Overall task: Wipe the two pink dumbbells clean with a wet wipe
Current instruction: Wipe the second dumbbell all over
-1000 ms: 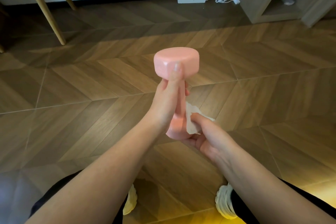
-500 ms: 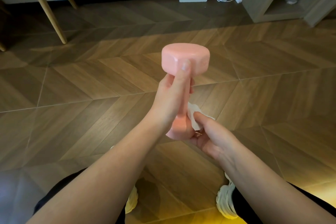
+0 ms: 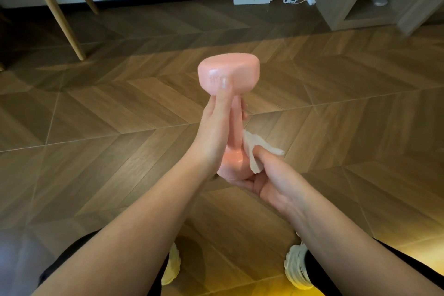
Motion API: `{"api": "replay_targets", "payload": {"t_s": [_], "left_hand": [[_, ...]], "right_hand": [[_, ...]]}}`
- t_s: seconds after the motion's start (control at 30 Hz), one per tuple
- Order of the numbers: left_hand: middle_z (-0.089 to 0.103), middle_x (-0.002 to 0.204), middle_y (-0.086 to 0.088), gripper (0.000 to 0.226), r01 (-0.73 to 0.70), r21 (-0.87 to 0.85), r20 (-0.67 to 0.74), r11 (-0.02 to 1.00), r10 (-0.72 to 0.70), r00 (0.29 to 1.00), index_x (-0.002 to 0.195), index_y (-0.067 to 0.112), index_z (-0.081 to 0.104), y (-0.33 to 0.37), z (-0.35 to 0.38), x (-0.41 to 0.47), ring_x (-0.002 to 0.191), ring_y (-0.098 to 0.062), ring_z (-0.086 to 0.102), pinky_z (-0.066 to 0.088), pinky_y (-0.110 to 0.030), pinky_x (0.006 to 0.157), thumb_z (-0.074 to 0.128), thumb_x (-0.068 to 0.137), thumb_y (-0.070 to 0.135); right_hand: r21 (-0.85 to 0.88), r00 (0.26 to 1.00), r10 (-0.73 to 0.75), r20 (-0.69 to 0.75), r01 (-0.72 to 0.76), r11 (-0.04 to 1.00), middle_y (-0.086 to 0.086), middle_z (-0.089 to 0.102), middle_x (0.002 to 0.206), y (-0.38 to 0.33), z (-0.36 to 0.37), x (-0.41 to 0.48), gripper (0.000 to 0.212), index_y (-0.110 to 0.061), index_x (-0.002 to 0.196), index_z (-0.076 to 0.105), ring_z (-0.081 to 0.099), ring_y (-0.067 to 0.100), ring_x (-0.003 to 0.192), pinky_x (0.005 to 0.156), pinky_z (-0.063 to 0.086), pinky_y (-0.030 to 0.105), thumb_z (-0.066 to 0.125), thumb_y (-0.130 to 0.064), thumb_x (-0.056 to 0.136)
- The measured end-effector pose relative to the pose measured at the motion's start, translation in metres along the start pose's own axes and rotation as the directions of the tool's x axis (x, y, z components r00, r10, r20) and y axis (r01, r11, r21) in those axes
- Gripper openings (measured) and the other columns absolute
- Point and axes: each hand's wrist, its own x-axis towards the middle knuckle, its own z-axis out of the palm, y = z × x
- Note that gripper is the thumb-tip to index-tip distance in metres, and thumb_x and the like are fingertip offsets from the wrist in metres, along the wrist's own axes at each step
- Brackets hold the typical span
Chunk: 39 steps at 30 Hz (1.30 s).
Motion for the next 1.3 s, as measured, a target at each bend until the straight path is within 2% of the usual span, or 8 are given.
{"api": "replay_targets", "payload": {"t_s": [0.23,0.5,0.63,0.77,0.9,1.03,1.17,1.3], "left_hand": [[0.051,0.060,-0.008,0.101,0.014,-0.150,0.207,0.989,0.017,0.978,0.087,-0.009,0.060,-0.002,0.003,-0.003,0.054,-0.019,0.043,0.038,-0.031,0.054,0.024,0.075,0.085],[0.068,0.088,0.007,0.093,0.001,0.095,0.054,0.995,-0.006,0.999,0.118,0.009,0.063,-0.007,0.003,-0.002,0.084,0.001,0.067,0.048,-0.014,0.075,0.043,0.066,0.083],[0.058,0.068,-0.002,0.086,-0.028,0.008,0.072,1.000,0.027,0.997,0.081,0.005,0.062,0.000,0.006,-0.003,0.064,-0.015,0.054,0.043,-0.028,0.066,0.031,0.072,0.085],[0.053,0.063,-0.015,0.091,0.016,-0.280,0.143,0.960,0.025,0.989,0.089,0.006,0.073,0.005,0.003,-0.004,0.053,-0.018,0.049,0.043,-0.031,0.052,0.015,0.088,0.077],[0.061,0.079,-0.009,0.095,0.045,-0.013,0.077,0.999,-0.044,0.996,0.098,0.000,0.066,0.002,0.003,-0.005,0.075,-0.022,0.055,0.044,-0.039,0.076,0.031,0.071,0.085],[0.057,0.081,-0.001,0.075,0.041,0.046,-0.009,0.998,-0.040,0.999,0.093,0.013,0.060,0.005,0.004,-0.006,0.076,-0.015,0.055,0.046,-0.032,0.078,0.051,0.058,0.079],[0.051,0.064,-0.007,0.075,-0.008,-0.043,-0.027,0.999,0.007,1.000,0.075,0.008,0.058,0.006,0.005,-0.006,0.060,-0.018,0.046,0.040,-0.037,0.066,0.046,0.062,0.081],[0.049,0.074,-0.018,0.080,-0.011,-0.232,0.077,0.973,0.029,0.997,0.076,0.013,0.071,0.002,0.008,-0.010,0.051,-0.015,0.040,0.033,-0.032,0.052,0.033,0.070,0.083]], "right_hand": [[-0.083,0.998,0.031,-0.046,-0.034,0.996,0.003,0.078,0.095,0.011,0.007,0.005,0.021,-0.022,0.108,0.070,0.075,0.021,0.091,0.073,0.062,0.045,0.056,-0.034,0.098],[0.028,0.999,-0.032,-0.026,0.033,0.999,0.012,0.077,0.100,0.004,-0.003,0.008,0.027,-0.008,0.119,0.065,0.075,0.023,0.091,0.073,0.061,0.047,0.048,-0.008,0.098],[0.010,0.999,-0.031,-0.042,0.031,0.999,0.007,0.078,0.096,0.006,-0.001,0.011,0.021,-0.017,0.110,0.072,0.075,0.018,0.085,0.065,0.063,0.041,0.054,-0.019,0.099],[-0.003,0.998,-0.002,-0.067,0.002,1.000,0.001,0.077,0.076,0.012,-0.002,0.013,0.012,-0.016,0.087,0.075,0.073,0.013,0.063,0.050,0.056,0.027,0.064,-0.015,0.092],[-0.003,0.992,-0.077,-0.102,0.077,0.997,-0.002,0.075,0.068,0.008,-0.007,0.013,0.031,-0.016,0.075,0.079,0.072,0.008,0.060,0.050,0.057,0.028,0.057,-0.005,0.092],[0.012,0.988,-0.084,-0.127,0.086,0.996,0.007,0.077,0.080,0.002,-0.008,0.011,0.022,-0.006,0.107,0.068,0.075,0.017,0.069,0.057,0.060,0.036,0.055,-0.001,0.090],[-0.062,0.995,-0.058,-0.083,0.053,0.997,0.004,0.077,0.077,0.008,-0.003,0.008,0.010,-0.012,0.101,0.068,0.075,0.014,0.068,0.056,0.060,0.031,0.060,-0.016,0.096],[-0.107,0.991,0.133,0.004,-0.132,0.985,0.009,0.077,0.097,0.011,0.003,0.004,0.020,-0.017,0.096,0.072,0.074,0.028,0.093,0.085,0.058,0.051,0.064,-0.035,0.093]]}}
